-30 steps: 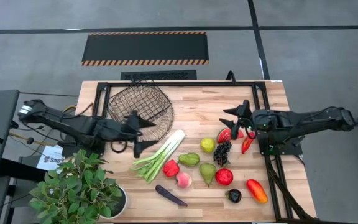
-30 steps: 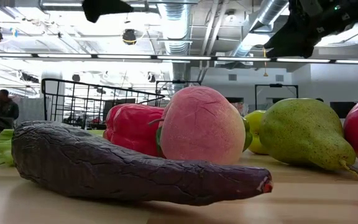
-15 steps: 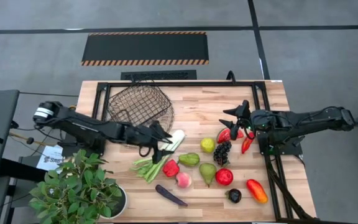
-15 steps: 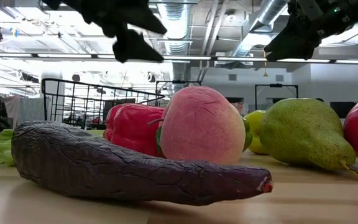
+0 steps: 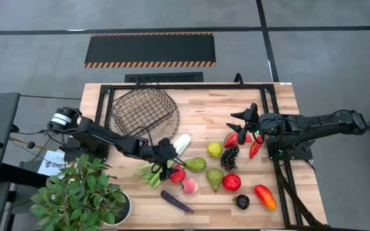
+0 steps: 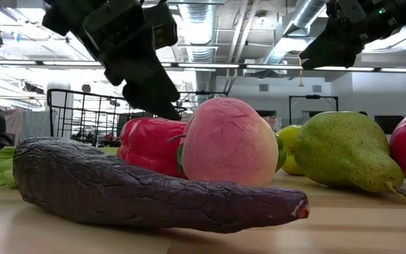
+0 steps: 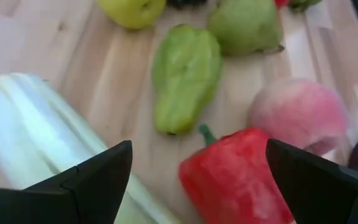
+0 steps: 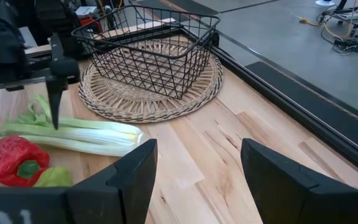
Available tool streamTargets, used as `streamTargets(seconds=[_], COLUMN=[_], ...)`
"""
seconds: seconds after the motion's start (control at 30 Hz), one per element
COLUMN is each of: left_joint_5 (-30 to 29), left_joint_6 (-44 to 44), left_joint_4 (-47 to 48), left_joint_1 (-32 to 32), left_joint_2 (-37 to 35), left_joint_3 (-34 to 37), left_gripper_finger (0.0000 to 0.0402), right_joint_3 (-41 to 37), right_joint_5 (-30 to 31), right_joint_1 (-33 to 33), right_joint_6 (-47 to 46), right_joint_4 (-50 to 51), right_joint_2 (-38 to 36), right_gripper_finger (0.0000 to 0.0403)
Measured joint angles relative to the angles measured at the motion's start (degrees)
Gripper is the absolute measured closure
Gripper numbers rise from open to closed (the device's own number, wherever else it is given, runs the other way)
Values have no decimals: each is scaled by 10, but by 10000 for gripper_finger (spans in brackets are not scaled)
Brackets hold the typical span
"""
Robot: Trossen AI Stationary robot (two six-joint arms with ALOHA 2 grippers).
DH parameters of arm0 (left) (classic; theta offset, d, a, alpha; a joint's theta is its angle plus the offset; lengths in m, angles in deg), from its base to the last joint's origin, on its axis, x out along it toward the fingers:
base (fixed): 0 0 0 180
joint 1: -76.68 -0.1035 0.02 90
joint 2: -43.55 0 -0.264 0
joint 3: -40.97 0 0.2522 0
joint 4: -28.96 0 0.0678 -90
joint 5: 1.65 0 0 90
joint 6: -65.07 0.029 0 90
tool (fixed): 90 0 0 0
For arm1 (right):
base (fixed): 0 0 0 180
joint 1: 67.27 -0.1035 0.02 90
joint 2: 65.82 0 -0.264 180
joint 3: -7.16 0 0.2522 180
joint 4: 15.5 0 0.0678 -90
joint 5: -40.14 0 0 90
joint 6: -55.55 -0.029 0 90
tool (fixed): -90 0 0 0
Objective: Build produce basket
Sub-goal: Put the red bell pepper into the wire basket
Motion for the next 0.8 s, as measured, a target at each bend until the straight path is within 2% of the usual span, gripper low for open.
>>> streamTargets(seconds=[0.13, 0.33, 0.8], left_joint_5=[-13, -90, -95], left_joint_6=[-10, -6, -27], left_joint_4=[-15, -14, -13], left_joint_1=[20, 49, 73], left_joint_2=[0, 5, 40], left_joint_3=[0, 0, 2], left_gripper_finger=[47, 47, 47], right_joint_3=[0, 0, 0], right_joint_5=[0, 0, 0], right_joint_1=[0, 0, 0], right_joint_6=[-6, -20, -30], right_joint_4=[3, 15, 26], right_joint_2=[0, 0, 14], right_gripper_finger=[148, 148, 148])
